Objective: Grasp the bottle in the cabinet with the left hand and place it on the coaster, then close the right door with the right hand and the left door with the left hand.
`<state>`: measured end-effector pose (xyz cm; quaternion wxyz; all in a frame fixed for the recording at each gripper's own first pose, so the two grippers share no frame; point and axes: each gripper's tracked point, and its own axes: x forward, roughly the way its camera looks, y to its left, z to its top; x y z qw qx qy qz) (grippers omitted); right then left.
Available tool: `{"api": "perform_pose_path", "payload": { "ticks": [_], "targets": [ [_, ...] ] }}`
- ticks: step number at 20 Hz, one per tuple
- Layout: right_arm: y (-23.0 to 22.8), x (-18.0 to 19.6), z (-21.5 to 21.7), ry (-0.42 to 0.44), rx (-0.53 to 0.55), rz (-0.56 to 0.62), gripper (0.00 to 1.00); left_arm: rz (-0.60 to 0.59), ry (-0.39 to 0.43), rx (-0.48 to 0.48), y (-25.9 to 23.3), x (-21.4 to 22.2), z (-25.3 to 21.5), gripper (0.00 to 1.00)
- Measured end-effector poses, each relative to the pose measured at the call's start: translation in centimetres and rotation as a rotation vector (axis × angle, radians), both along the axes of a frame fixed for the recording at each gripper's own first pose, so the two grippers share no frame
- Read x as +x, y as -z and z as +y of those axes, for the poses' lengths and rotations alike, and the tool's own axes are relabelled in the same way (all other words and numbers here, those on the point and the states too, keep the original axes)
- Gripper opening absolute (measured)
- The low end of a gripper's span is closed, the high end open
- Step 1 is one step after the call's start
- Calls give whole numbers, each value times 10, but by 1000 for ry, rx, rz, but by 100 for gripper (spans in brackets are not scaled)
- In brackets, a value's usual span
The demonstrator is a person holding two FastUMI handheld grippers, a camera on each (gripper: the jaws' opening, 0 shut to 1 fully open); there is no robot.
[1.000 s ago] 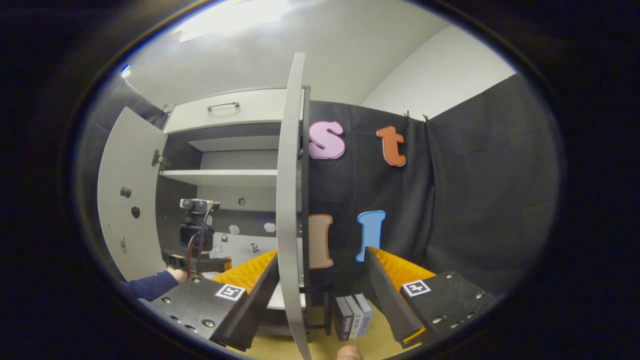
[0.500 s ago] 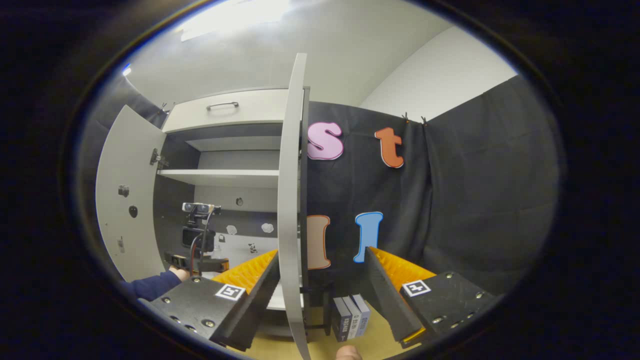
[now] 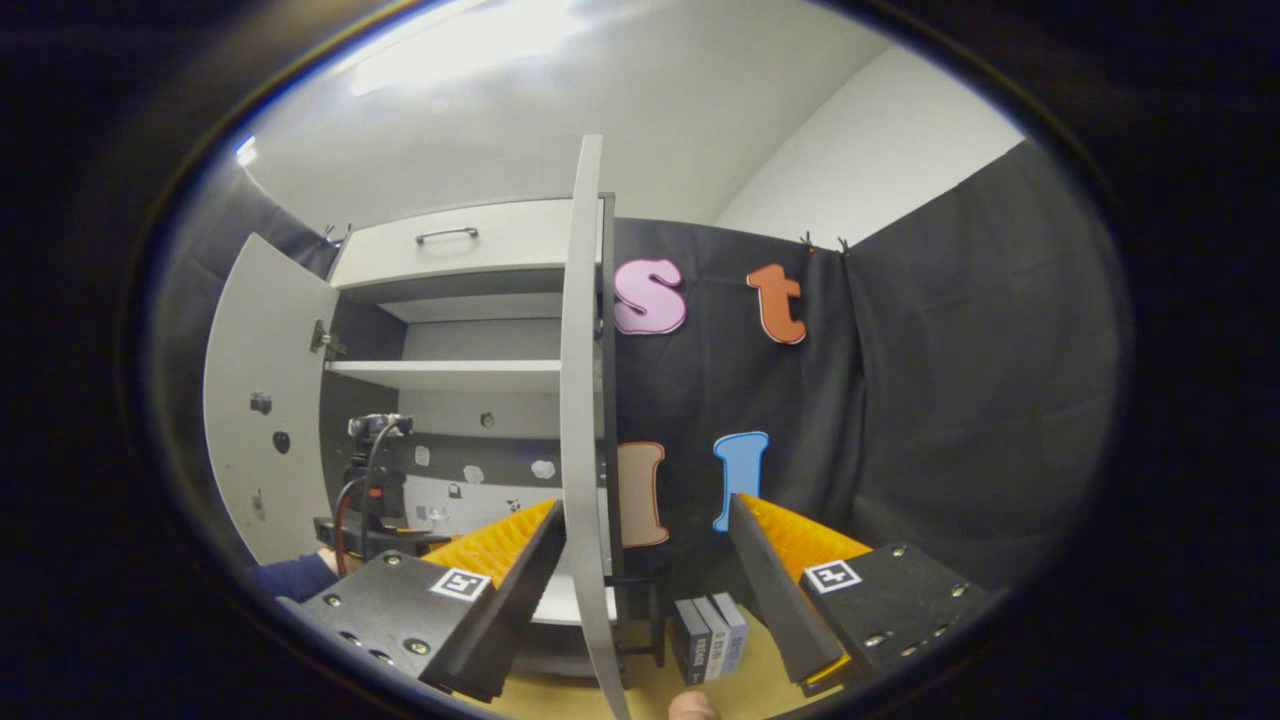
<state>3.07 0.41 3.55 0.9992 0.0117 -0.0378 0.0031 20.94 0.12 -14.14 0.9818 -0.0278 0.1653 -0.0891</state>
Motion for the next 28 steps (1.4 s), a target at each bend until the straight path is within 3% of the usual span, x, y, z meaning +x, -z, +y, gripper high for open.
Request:
{"api": "perform_pose_path", "payload": {
  "ticks": [8,9,14,16,17,19,20,24,25,28],
  "targets": [
    [1,-20,16,-54,-7,11,98,10,141,-31,9,-92,-9,78],
    [2,-24,16,-57,-12,13,94,9,155,-32,14,-102,-8,77],
    [1,-33,17,-67,-21,15,94,37,230,-55,55,-157,-10,77],
    [1,-32,16,-68,-26,19,98,61,253,-63,75,-177,-11,78],
    [2,-34,16,-68,-28,21,94,75,257,-67,87,-188,-10,78],
    [4,-36,14,-67,-33,25,94,108,257,-74,108,-204,-7,78],
    [4,-35,13,-67,-34,25,98,123,253,-79,118,-212,-5,80],
    [7,-34,13,-64,-48,33,94,189,225,-122,156,-237,4,78],
    [8,-33,13,-65,-51,33,98,213,210,-129,166,-241,8,78],
    [9,-32,14,-62,-54,35,98,272,174,-126,196,-256,21,78]
  ]
}}
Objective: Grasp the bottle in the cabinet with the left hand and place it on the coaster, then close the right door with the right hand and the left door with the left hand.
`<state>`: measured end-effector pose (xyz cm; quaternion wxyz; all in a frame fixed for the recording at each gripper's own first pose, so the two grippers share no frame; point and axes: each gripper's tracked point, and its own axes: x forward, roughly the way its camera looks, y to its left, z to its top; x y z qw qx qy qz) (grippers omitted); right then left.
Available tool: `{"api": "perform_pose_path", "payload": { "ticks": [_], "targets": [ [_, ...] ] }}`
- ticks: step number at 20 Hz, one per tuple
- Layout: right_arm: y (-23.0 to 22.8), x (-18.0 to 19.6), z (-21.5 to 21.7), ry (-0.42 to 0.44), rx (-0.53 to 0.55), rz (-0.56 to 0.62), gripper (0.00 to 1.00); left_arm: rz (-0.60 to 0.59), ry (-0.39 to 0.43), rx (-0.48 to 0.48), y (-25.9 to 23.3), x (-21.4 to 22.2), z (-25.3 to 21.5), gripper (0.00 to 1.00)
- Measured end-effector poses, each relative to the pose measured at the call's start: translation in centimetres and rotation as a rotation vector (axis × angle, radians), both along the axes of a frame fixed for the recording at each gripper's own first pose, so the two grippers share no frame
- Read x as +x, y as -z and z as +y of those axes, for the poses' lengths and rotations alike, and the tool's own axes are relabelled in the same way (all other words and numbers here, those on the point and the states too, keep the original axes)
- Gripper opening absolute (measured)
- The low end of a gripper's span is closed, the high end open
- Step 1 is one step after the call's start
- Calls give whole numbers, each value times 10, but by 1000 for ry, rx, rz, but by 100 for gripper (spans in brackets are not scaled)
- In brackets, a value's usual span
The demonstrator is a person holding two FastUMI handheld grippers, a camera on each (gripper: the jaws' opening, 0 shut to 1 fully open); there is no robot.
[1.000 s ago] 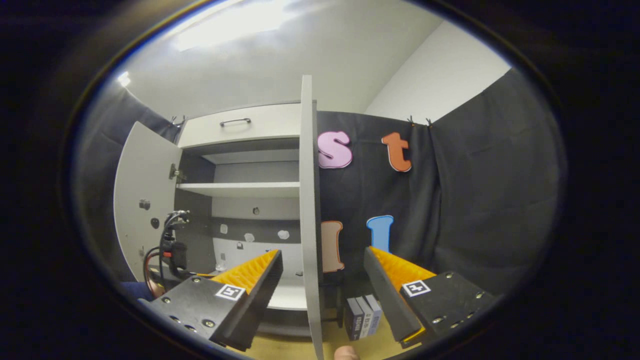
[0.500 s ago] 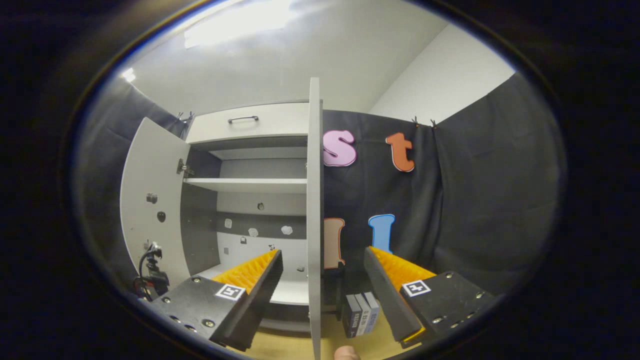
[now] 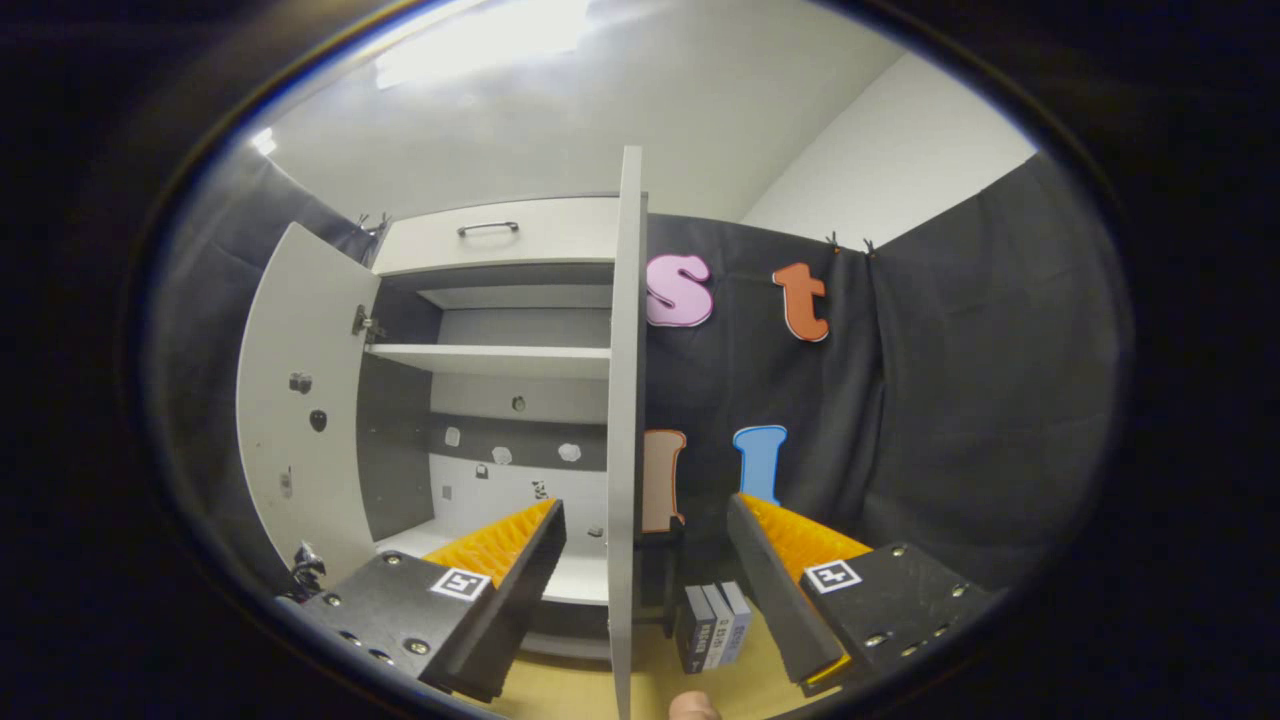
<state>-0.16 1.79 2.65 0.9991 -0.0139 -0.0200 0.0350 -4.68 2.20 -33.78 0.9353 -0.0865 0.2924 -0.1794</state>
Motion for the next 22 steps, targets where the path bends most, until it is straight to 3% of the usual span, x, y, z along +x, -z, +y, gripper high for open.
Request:
{"api": "perform_pose_path", "payload": {
  "ticks": [11,15,16,17,20,22],
  "targets": [
    [1,7,-1,9,-1,-1,98,137,52,76,84,-49,2,79],
    [1,9,-3,18,0,-1,98,136,70,99,97,-55,-2,79],
    [2,10,-4,19,1,0,94,133,71,107,99,-55,-2,79],
    [2,9,-5,21,2,0,98,125,70,111,102,-56,-3,79],
    [0,12,-5,25,3,-1,98,85,75,100,101,-57,-8,79],
    [-1,15,-7,29,17,1,94,66,77,100,102,-58,-8,79]
  ]
}}
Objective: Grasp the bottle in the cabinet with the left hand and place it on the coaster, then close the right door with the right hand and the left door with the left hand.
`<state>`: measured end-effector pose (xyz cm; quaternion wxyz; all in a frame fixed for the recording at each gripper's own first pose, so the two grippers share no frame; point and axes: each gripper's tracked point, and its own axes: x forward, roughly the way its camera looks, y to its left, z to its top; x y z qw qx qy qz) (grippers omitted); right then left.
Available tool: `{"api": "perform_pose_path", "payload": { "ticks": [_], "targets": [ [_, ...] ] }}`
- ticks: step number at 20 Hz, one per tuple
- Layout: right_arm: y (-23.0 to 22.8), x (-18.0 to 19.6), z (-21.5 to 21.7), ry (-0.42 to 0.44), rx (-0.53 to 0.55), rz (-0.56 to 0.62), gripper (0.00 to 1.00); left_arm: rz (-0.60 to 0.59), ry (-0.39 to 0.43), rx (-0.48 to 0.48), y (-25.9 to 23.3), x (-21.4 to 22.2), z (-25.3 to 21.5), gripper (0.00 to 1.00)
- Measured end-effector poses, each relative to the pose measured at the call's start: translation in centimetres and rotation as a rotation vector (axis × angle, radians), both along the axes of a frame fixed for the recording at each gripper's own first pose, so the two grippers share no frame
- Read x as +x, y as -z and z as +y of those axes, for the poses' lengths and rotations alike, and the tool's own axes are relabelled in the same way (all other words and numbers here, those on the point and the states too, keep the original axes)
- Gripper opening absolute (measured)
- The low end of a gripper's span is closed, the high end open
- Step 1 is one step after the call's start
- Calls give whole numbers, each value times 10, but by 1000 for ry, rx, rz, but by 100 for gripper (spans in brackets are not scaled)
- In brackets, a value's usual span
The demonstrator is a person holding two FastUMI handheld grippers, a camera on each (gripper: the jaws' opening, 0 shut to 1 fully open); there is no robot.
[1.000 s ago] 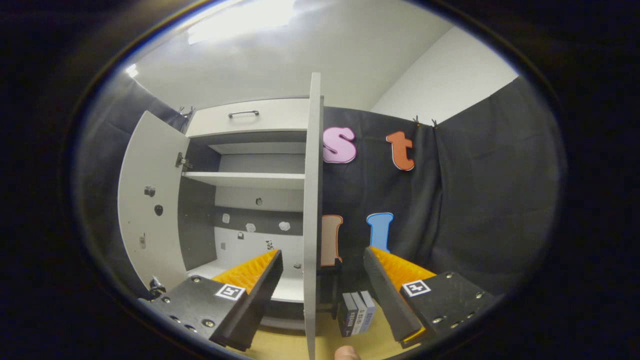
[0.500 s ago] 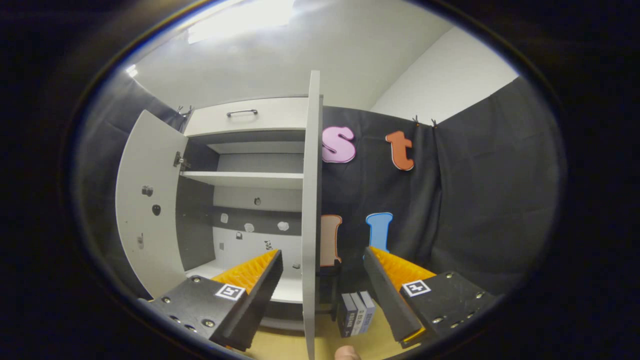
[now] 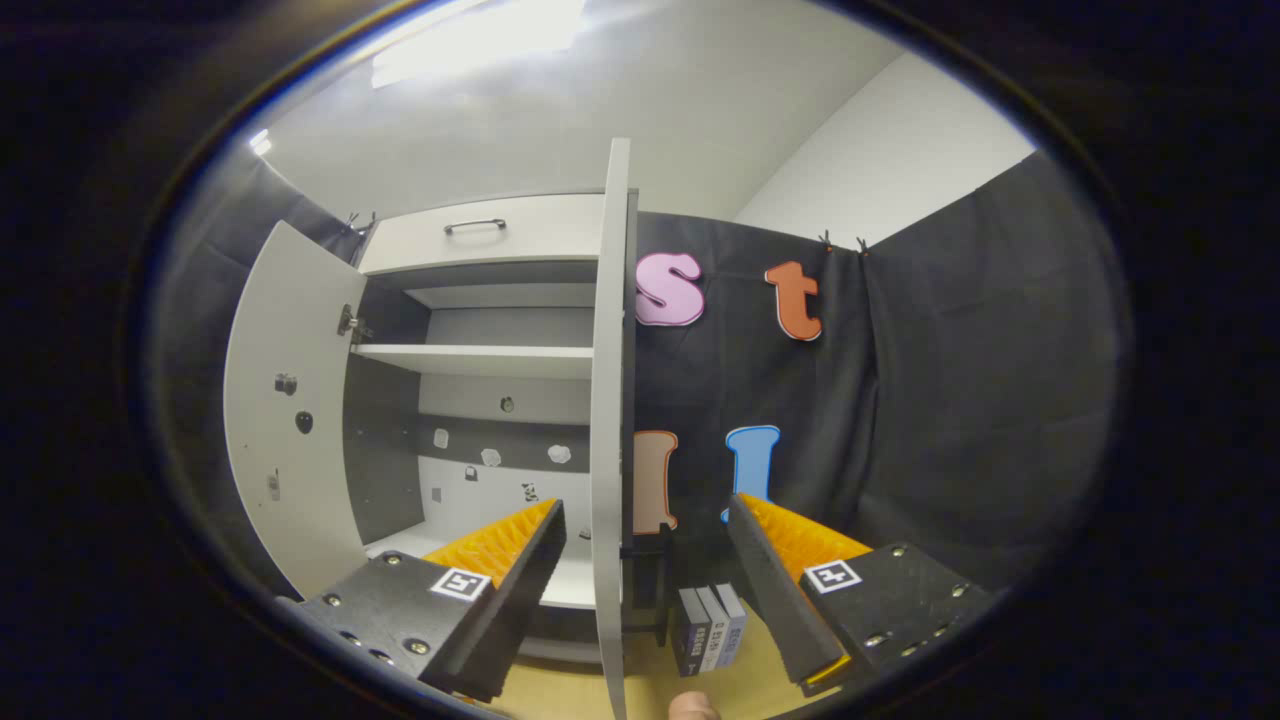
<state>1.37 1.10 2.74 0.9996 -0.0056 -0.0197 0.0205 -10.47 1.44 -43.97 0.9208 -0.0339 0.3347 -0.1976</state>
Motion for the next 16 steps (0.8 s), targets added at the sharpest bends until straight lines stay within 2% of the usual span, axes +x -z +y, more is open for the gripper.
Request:
{"api": "perform_pose_path", "payload": {
  "ticks": [1,2,9,14,16],
  "targets": [
    [2,2,-1,2,8,7,94,-5,5,1,0,-1,-2,80],
    [3,3,-4,9,12,12,98,-8,12,4,0,-2,-2,80],
    [4,-2,-15,43,3,23,98,-14,43,16,0,-8,-3,80],
    [5,-3,-11,30,0,21,98,-31,66,41,-2,-19,-4,84],
    [7,-3,-12,28,-1,26,98,-34,70,57,-1,-23,-5,82]
  ]
}}
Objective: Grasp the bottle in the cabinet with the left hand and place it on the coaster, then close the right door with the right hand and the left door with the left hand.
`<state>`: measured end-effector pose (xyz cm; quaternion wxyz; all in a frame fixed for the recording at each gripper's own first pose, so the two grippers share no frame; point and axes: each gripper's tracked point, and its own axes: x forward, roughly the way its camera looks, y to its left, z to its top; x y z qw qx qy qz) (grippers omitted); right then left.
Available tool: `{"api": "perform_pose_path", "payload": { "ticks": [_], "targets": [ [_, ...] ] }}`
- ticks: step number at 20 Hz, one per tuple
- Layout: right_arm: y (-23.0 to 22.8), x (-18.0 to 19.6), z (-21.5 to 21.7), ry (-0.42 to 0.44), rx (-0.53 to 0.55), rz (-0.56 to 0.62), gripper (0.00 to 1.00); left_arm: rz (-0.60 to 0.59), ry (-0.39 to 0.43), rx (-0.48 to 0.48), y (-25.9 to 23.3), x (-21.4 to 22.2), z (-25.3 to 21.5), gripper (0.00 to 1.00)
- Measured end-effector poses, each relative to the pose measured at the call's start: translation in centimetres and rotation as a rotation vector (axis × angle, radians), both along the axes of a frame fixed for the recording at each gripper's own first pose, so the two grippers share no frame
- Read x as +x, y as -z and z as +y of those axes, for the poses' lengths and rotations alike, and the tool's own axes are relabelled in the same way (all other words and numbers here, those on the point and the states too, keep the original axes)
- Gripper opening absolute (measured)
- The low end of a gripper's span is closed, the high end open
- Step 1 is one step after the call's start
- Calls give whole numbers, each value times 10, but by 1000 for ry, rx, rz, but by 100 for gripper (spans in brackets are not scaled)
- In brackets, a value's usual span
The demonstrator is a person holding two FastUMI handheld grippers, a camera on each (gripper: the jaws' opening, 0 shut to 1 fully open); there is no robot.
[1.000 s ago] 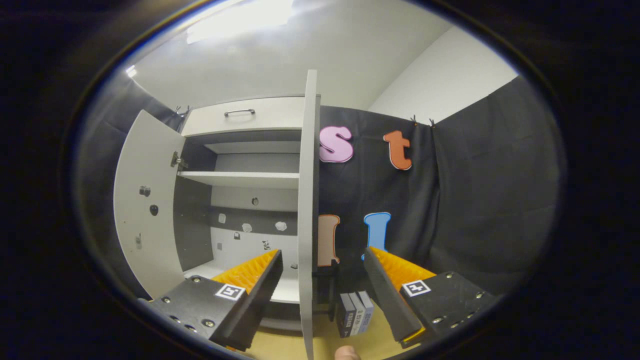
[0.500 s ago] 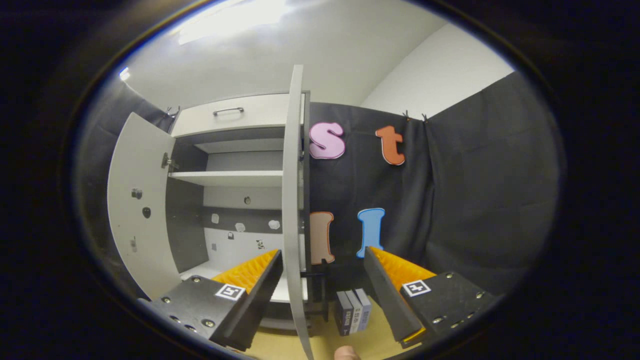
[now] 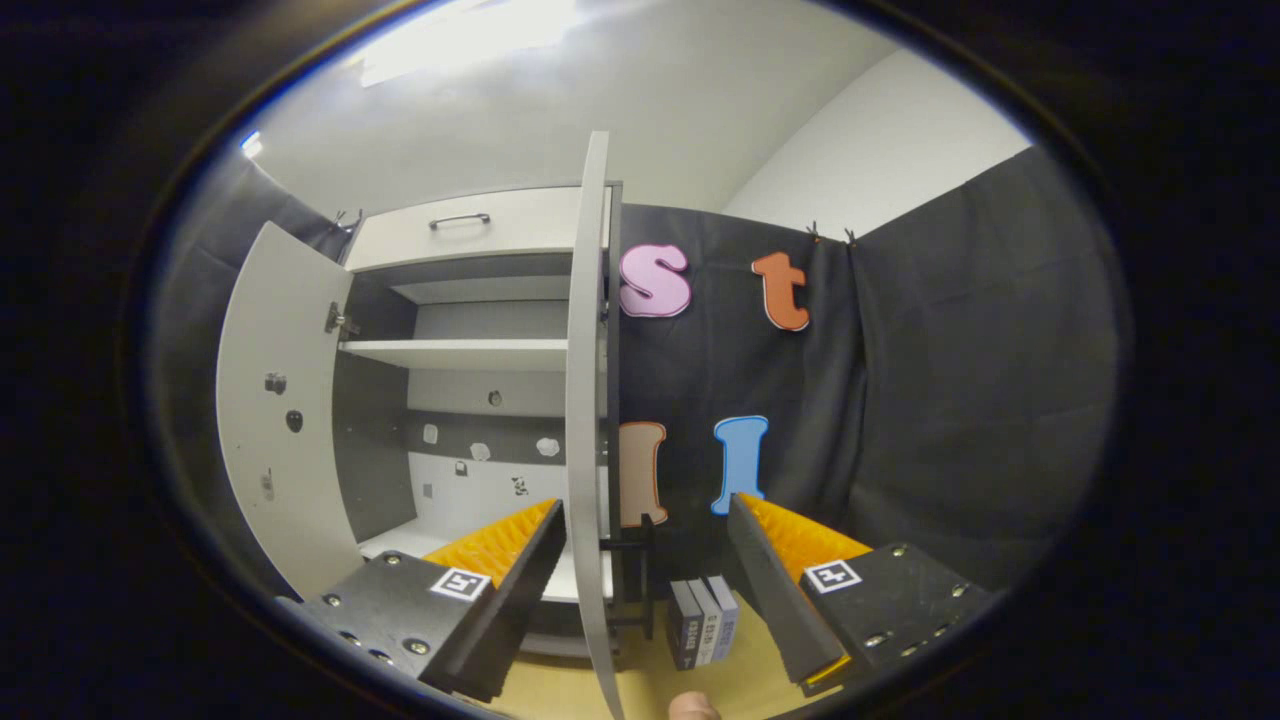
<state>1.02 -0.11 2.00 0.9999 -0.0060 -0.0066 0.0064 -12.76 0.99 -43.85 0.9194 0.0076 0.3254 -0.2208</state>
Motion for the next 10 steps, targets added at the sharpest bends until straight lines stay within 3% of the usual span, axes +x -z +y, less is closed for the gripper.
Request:
{"api": "perform_pose_path", "payload": {
  "ticks": [10],
  "targets": [
    [0,-8,-6,3,-8,7,98,13,-1,48,6,-13,0,82]
  ]
}}
